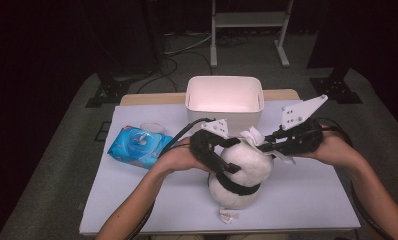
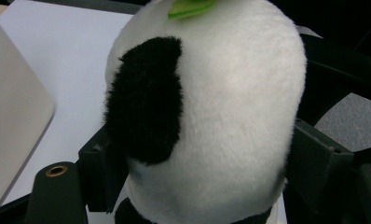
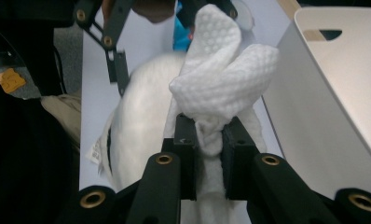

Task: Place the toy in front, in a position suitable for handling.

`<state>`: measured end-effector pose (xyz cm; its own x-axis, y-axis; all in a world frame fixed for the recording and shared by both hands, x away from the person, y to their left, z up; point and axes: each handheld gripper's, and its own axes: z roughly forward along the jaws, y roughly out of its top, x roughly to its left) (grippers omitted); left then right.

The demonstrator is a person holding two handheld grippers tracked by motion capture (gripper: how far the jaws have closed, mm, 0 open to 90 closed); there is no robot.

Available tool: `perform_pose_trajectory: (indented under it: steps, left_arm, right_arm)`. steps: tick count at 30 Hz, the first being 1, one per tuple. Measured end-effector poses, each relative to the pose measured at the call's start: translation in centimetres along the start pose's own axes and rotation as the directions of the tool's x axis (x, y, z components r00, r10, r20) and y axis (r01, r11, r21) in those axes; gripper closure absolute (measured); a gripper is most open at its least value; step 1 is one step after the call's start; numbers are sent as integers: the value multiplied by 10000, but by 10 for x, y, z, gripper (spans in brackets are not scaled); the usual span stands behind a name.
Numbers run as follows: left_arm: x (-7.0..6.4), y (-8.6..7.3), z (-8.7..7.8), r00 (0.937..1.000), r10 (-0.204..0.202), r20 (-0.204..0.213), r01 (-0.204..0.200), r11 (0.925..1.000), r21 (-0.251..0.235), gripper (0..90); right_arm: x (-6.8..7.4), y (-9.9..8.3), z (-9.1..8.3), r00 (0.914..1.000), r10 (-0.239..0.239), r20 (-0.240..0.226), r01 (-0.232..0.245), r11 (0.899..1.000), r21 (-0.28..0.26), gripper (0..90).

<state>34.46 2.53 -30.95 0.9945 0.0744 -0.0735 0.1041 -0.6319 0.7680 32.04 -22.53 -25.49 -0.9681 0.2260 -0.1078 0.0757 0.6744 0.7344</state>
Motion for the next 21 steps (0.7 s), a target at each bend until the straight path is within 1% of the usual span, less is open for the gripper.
perform_pose_trajectory:
  steps: [3,5,9,11,14,21]
  left_arm:
    - [-1,2,1,10000,66,-24,-66,9999,103,225]
    - [0,1,2,10000,-24,-5,24,10000,61,221]
    - [1,-2,4,10000,-57,44,57,10000,-18,194]
    - [1,-4,4,9999,-72,92,74,9998,-188,180]
    - [1,-7,4,9998,-129,165,134,9994,-320,174]
    - [1,-11,5,9997,-173,195,179,9993,-319,159]
  right_arm:
    - [0,6,3,9998,-183,-17,183,9998,53,781]
    - [0,6,4,9999,-137,-22,137,9998,166,781]
    - [2,1,8,10000,-61,67,58,9988,478,783]
    - [1,-2,8,10000,28,-36,-27,9992,396,783]
    - [0,-8,7,9998,169,-42,-167,9992,370,783]
    - [0,-16,3,9995,323,-13,-322,9989,336,783]
